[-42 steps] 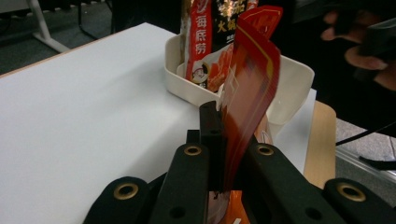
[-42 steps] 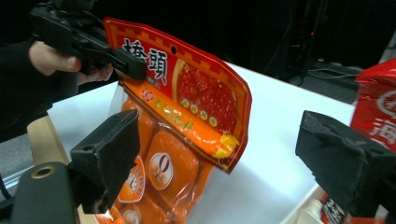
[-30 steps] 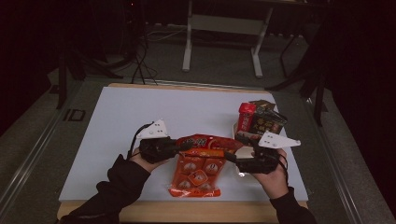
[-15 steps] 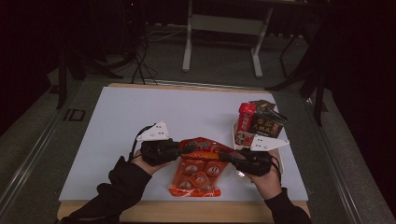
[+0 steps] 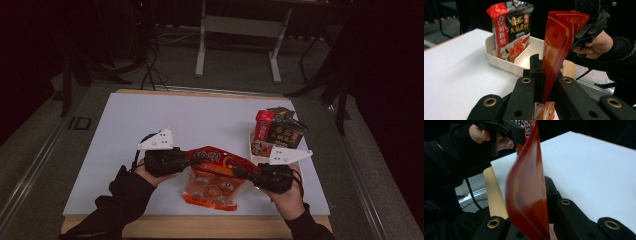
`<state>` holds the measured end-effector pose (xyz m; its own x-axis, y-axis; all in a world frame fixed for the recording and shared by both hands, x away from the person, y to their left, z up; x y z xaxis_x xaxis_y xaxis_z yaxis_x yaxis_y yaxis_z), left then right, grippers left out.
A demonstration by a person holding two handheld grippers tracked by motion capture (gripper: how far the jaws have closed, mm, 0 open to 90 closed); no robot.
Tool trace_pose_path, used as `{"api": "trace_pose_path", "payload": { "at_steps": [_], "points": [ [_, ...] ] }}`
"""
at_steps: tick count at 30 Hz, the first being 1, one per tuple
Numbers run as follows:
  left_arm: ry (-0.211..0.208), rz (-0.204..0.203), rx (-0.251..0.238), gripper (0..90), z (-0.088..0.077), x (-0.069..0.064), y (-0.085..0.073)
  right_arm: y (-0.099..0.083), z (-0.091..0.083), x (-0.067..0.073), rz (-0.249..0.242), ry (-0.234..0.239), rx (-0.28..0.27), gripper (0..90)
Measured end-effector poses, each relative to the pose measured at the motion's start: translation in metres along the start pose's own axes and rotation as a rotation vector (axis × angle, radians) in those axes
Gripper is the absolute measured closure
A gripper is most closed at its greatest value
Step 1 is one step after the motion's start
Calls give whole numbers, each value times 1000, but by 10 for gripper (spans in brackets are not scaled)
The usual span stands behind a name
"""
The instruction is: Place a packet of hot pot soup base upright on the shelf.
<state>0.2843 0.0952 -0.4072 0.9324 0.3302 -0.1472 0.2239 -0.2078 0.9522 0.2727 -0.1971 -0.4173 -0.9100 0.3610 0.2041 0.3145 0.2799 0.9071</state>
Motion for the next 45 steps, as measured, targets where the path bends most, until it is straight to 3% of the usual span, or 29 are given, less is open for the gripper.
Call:
{"api": "trace_pose_path", "payload": {
  "at_steps": [8,10,11,13,17,20,22,26,33,36,40,45],
  "points": [
    [15,18,-31,720,-8,-2,5,21,-6,11,-38,-4,-22,900],
    [11,16,-37,624,-8,-2,5,24,-6,12,-49,-11,-28,900],
    [18,16,-45,624,-9,-3,6,26,-7,12,-59,-14,-29,900],
    [2,11,-61,576,-9,-3,7,32,-9,12,-71,-20,-40,900],
    [32,21,-63,386,-9,-5,8,42,-14,13,-92,-35,-55,900],
    [63,-9,-64,258,-10,-3,6,49,-20,12,-91,-41,-69,900],
    [71,-8,-53,163,-11,-2,4,53,-25,10,-86,-48,-82,900],
    [105,-19,-63,80,-12,-2,-1,63,-35,8,-89,-63,-109,900],
    [158,-39,-81,70,-17,0,-14,82,-61,3,-92,-103,-170,900],
    [170,-65,-80,69,-20,1,-22,88,-72,-2,-95,-131,-191,900],
    [204,-62,-60,69,-22,0,-33,92,-83,-10,-90,-163,-203,900],
    [195,-86,-67,69,-28,-2,-45,94,-96,-20,-76,-204,-206,900]
  ]
}}
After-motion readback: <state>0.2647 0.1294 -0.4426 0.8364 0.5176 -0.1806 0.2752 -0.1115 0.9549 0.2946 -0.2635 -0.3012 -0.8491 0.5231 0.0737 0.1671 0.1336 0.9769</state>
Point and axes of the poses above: each handheld gripper's, and its own axes: z roughly forward along the jaws, y roughly out of its top, x roughly to its left, the point moved 2 cm from there along z, roughly forward along the jaws, and after that the axes turned 1 degree about -x, right-handed, at the moved point
